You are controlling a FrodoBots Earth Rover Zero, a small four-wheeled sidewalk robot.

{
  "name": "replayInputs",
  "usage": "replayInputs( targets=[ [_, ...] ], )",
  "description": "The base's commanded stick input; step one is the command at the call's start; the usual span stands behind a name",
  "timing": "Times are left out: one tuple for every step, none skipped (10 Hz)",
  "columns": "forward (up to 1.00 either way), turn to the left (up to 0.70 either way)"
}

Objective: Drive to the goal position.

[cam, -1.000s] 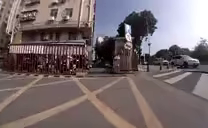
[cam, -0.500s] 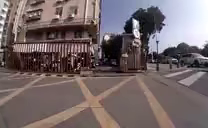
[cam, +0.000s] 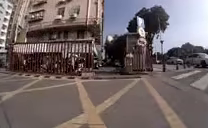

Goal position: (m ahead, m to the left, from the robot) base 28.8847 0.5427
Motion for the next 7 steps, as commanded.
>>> replayInputs(
  targets=[
    [0.7,-0.04],
    [0.7,-0.1],
    [0.7,-0.09],
    [0.7,-0.02],
    [0.7,0.0],
    [0.7,0.0],
    [0.7,0.0]
  ],
)
